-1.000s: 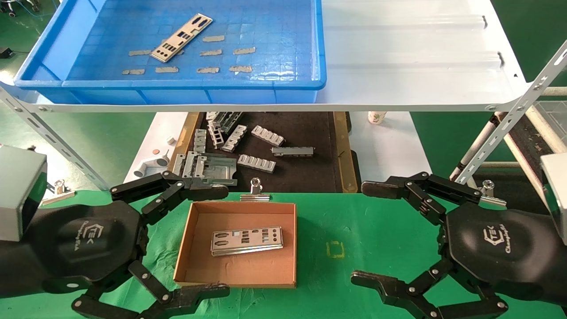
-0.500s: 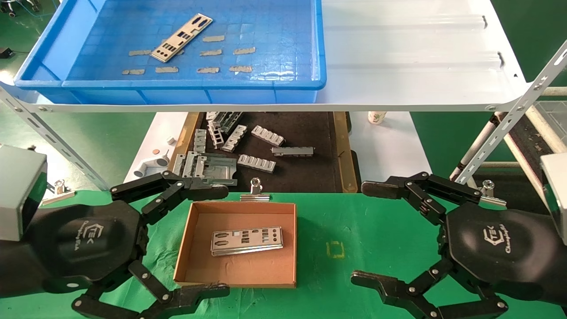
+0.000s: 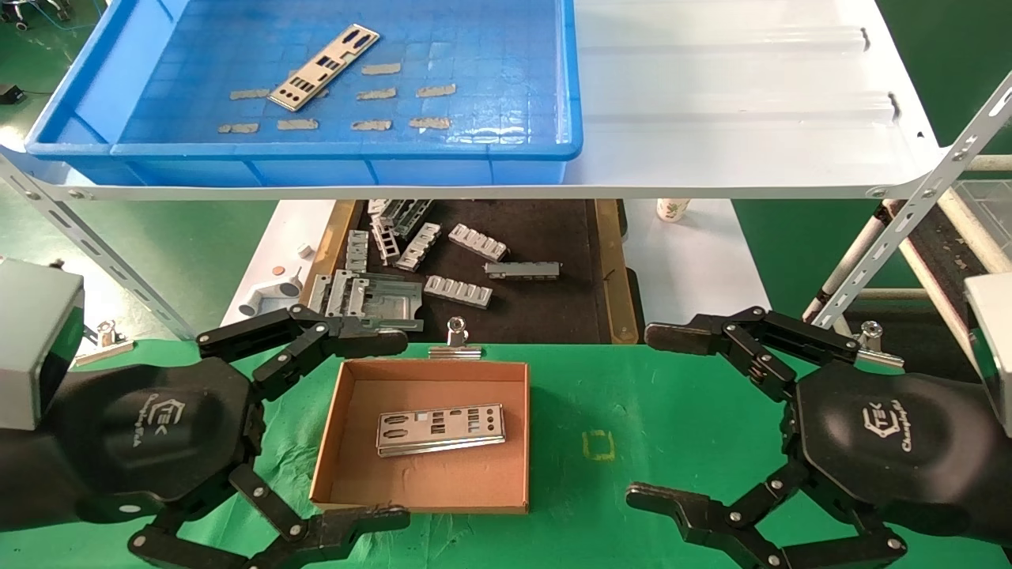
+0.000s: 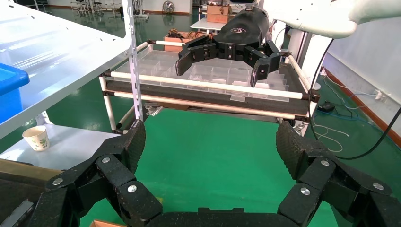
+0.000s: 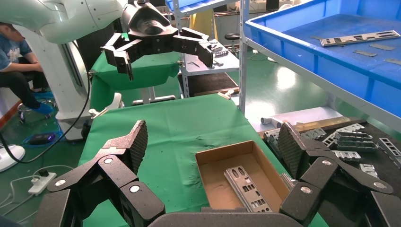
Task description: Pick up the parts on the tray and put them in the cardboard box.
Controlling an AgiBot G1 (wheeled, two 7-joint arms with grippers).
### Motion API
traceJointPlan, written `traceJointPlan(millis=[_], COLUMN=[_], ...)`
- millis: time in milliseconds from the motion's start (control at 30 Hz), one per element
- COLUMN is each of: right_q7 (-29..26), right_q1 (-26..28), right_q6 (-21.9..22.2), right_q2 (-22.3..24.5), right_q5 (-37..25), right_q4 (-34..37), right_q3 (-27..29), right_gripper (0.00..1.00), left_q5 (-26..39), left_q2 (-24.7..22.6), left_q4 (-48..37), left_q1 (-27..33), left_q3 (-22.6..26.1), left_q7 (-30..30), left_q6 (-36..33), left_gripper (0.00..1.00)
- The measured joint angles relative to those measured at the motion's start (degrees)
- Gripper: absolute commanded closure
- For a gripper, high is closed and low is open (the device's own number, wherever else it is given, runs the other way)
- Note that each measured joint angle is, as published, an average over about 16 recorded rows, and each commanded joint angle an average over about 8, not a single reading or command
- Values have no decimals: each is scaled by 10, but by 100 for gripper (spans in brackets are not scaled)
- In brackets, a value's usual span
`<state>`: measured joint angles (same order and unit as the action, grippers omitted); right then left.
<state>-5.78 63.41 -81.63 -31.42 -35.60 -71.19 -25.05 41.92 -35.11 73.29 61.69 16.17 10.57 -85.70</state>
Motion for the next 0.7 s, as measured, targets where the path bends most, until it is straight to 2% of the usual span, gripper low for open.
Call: traceJointPlan(millis=[700], right_q7=[0], right_q1=[0], right_q6=[0], right_q2=[0], right_q5=[0], right_q4=[0], right_q3=[0], right_gripper=[0], left_q5=[0], left_q2=[0], left_q4=[0], left_q1=[0], left_q3=[0], left_q7=[0], left_q6=[0], left_gripper=[0])
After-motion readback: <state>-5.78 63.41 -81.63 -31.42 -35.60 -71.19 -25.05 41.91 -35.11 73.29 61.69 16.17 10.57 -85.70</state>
